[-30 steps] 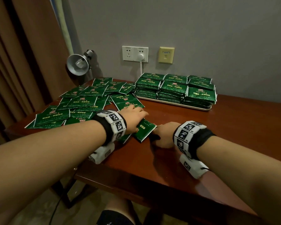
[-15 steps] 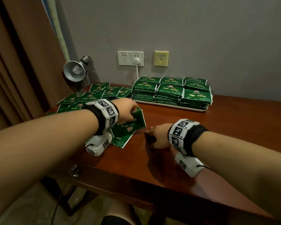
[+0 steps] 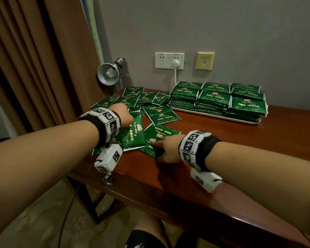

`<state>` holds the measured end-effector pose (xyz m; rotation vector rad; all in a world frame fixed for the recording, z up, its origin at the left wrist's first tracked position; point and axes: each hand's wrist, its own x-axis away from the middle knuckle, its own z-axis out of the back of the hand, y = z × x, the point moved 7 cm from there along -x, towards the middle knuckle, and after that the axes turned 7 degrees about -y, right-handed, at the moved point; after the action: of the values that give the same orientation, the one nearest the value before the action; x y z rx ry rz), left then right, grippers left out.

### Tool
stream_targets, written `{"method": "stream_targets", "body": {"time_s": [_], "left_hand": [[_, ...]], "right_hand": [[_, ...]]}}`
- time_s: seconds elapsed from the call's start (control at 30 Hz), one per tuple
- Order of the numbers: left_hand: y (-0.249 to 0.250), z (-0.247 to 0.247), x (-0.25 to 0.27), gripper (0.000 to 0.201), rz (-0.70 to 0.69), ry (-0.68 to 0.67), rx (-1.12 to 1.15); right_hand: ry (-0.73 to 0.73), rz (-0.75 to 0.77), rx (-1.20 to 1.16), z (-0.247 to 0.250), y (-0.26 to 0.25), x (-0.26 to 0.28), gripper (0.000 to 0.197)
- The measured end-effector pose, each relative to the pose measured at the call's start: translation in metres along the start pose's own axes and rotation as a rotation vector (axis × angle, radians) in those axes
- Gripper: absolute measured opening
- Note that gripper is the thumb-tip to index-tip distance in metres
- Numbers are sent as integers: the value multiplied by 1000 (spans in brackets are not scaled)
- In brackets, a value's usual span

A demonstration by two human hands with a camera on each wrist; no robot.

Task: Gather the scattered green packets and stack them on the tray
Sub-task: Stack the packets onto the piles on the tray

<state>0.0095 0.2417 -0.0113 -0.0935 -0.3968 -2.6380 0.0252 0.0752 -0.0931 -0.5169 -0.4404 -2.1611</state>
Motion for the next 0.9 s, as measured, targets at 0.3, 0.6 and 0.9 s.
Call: {"method": "stream_targets", "body": {"time_s": [0.3, 0.6, 0.9], "left_hand": [[13, -43, -3, 7, 44, -211, 410], [30, -67, 3, 7, 55, -245, 431], [11, -64, 4, 24, 121, -223, 562]], "right_hand": [[-9, -180, -17, -8, 78, 48, 66], [-80, -153, -159, -30, 99, 29, 129], [126, -159, -99, -8, 96, 20, 75]]}}
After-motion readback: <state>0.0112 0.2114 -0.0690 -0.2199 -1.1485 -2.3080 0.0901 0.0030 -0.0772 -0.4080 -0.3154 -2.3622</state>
